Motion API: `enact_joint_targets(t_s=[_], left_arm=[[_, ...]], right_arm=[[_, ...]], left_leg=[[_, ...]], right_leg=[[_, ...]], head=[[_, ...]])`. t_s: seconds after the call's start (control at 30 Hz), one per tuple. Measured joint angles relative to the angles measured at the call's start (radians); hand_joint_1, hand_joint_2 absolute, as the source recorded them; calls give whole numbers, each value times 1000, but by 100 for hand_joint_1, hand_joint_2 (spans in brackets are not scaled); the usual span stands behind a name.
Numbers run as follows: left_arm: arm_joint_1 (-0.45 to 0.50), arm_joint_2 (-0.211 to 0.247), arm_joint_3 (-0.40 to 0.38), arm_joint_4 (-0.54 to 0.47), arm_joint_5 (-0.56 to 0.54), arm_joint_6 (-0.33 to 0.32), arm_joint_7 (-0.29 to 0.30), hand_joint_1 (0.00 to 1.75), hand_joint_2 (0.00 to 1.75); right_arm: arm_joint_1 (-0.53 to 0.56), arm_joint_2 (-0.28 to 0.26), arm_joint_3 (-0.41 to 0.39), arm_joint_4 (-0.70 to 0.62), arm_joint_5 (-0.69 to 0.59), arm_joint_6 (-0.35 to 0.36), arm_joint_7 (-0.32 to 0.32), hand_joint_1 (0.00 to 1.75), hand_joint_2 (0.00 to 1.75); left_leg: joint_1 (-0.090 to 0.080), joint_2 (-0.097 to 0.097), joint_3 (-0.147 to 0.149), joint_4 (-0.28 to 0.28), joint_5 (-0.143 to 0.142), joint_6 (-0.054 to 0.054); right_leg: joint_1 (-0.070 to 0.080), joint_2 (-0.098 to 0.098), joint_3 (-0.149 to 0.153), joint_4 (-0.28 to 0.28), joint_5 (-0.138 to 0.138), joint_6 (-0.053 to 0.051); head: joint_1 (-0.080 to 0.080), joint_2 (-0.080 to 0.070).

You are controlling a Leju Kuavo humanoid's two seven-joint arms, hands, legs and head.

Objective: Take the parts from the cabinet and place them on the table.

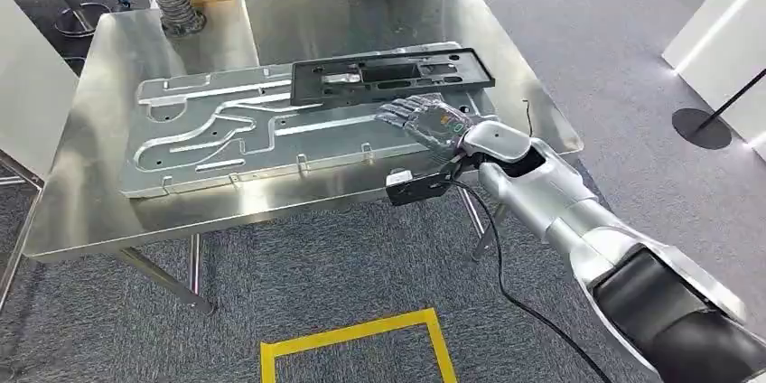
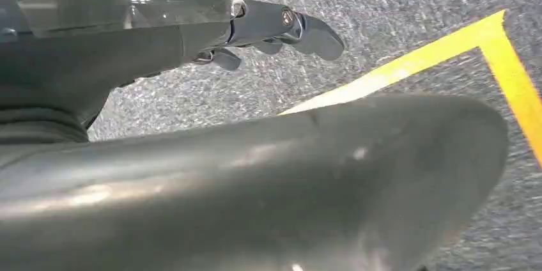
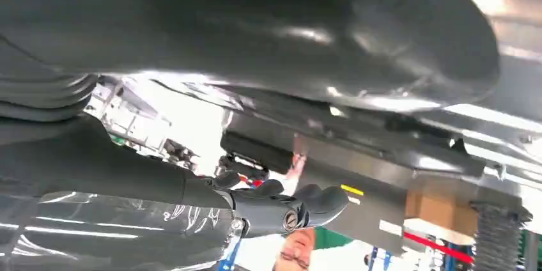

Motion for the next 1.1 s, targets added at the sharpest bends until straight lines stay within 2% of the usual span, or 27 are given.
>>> enact_joint_targets(t_s=[0.03, 0.07, 0.17, 0.2, 0.23, 0.27, 0.33, 0.37, 0.4, 0.47, 0.5, 0.53, 0.57, 0.63, 0.67, 0.7, 0.73, 0.77, 0.83, 0.87, 0.9, 0.93, 0.97, 1.0, 1.03, 1.07, 1.1], left_arm=[[-2, 0, 0, 0, -1, 0, 0, 0, 0], [-4, 0, 0, 0, -3, -1, 0, 0, 0], [-8, 0, 0, 0, -3, -3, 2, 0, 0], [-6, 0, 0, 0, -3, -4, 2, 0, 0], [-6, 0, 0, 0, -3, -5, 3, 0, 0], [-5, 0, 0, 0, -3, -7, 3, 0, 0], [-4, 0, 0, 0, -3, -7, 3, 0, 0], [-7, 0, -1, 0, -3, -8, 3, 0, 0], [-8, 0, -1, 0, -3, -8, 3, 0, 0], [-8, 0, -1, 0, -3, -8, 3, 0, 0], [-9, 1, -1, 0, -3, -8, 3, 0, 0], [-11, 2, -1, 0, -3, -8, 3, 0, 0], [-13, 2, -1, 0, -3, -8, 3, 0, 0], [-16, 2, -1, 0, -3, -8, 3, 0, 0], [-14, 2, -1, 0, -3, -9, 3, 0, 0], [-11, 1, -1, 0, -3, -9, 3, 0, 0], [-12, 1, -1, 0, -3, -9, 4, 0, 0], [-13, 1, -1, 0, -3, -9, 4, 0, 0], [-12, 1, -1, 0, -3, -10, 5, 0, 0], [-11, 1, -1, 0, -3, -10, 5, 0, 0], [-10, 1, -1, 0, -3, -10, 5, 0, 0], [-9, 1, -1, 0, -3, -10, 5, 0, 0], [-9, 1, -1, 0, -3, -10, 5, 0, 0], [-10, 0, -1, 0, -3, -10, 5, 0, 0], [-10, 0, -1, 0, -3, -10, 5, 0, 0], [-11, 1, -1, 0, -3, -9, 5, 0, 0], [-11, 1, -1, 0, -3, -9, 3, 0, 0]], right_arm=[[0, 0, -5, 0, 2, -1, 1, 0, 0], [3, 0, -12, -1, 2, -3, 1, 0, 0], [13, 0, -19, 0, 5, -7, 1, 0, 0], [18, 0, -19, 0, 5, -8, 1, 0, 0], [22, 0, -19, 0, 5, -8, 1, 0, 0], [25, -2, -19, 0, 5, -9, 3, 0, 0], [33, -6, -21, -3, 5, -11, 3, 0, 0], [36, -8, -21, -3, 5, -11, 3, 0, 0], [40, -11, -21, -3, 5, -12, 3, 0, 0], [47, -12, -23, -3, 5, -12, 3, 0, 0], [48, -12, -25, -3, 5, -13, 3, 0, 0], [48, -12, -30, -3, 5, -13, 3, 0, 0], [48, -13, -35, -5, 5, -14, 3, 0, 0], [48, -16, -42, -6, 4, -16, 5, 0, 0], [49, -16, -42, -6, 4, -16, 6, 0, 0], [51, -16, -43, -5, 4, -16, 6, 0, 0], [51, -15, -43, -5, 4, -16, 6, 0, 0], [51, -11, -44, -6, 4, -16, 6, 0, 0], [52, 0, -47, -5, 5, -16, 6, 0, 0], [54, 6, -48, -4, 5, -16, 6, 0, 0], [57, 10, -50, -2, 8, -16, 6, 0, 0], [61, 14, -54, -1, 12, -16, 6, 0, 0], [67, 15, -60, 0, 20, -16, 1, 0, 0], [69, 15, -65, 0, 24, -16, -1, 0, 0], [69, 15, -72, 0, 27, -16, -2, 0, 0], [68, 15, -81, 0, 27, -18, -3, 0, 0], [73, 16, -90, 1, 27, -21, -3, 0, 0]], left_leg=[[-3, -1, -8, 7, 6, -7], [-4, -5, -13, 10, 12, -14], [2, -6, -14, -2, 40, -34], [2, -7, -24, 1, 41, -41], [6, -12, -38, 26, -7, -42], [6, -17, -53, 80, -75, -40], [6, -22, -83, 235, -190, -39], [6, -25, -89, 303, -207, -39], [6, -27, -83, 333, -191, -38], [6, -28, -13, 279, -113, -30], [3, -27, 51, 197, -89, -21], [-3, -19, 117, 102, -111, -10], [-9, -15, 173, 24, -147, -10], [-16, -18, 172, -5, -146, -13], [-19, -19, 166, -4, -137, -6], [-8, -16, 152, -19, -119, 1], [-5, -3, 149, -19, -104, 8], [-4, -2, 131, -20, -90, 18], [-5, 3, 99, -20, -66, 18], [-5, 5, 81, -17, -54, 16], [-4, 8, 64, -14, -43, 14], [-3, 9, 46, -11, -33, 12], [-2, 9, 28, -7, -22, 8], [-1, 9, 16, -4, -14, 5], [-1, 8, 2, 1, -4, -2], [-6, 4, -7, 3, 2, -9], [-5, 4, -6, 2, 13, -16]], right_leg=[[-2, 13, 72, -99, -40, -2], [5, 18, 93, -152, -60, -16], [12, 17, 78, -144, -39, -40], [3, 14, 72, -153, -24, -52], [5, 17, 58, -153, -9, -56], [5, 19, 43, -152, 2, -64], [9, 19, 12, -151, 27, -70], [12, 20, -5, -150, 39, -70], [14, 20, -19, -148, 49, -70], [20, 21, -49, -143, 71, -69], [22, 22, -62, -140, 81, -66], [20, 21, -69, -136, 90, -62], [26, 20, -76, -135, 96, -57], [24, 12, -76, -143, 119, -46], [22, 11, -77, -151, 134, -39], [24, 13, -80, -158, 142, -35], [19, 13, -91, -146, 107, -28], [18, 6, -110, -93, 35, -21], [13, 3, -151, 61, -80, -5], [12, 3, -166, 134, -102, 0], [10, 3, -166, 174, -88, 4], [8, 3, -150, 174, -52, 6], [5, 3, -108, 131, -10, 8], [3, 3, -63, 74, 9, 8], [-2, 10, 23, -38, 4, 9], [4, 24, 85, -138, -44, 5], [7, 23, 97, -161, -51, -15]], head=[[0, 0], [-1, 0], [0, 0], [0, 0], [0, 0], [0, 0], [0, 0], [0, 0], [0, 0], [0, 0], [0, 0], [0, 0], [0, 0], [0, 0], [0, 0], [0, 0], [0, 0], [0, 0], [0, 0], [0, 0], [0, 0], [0, 0], [0, 0], [0, 0], [0, 0], [0, 0], [-1, 0]])
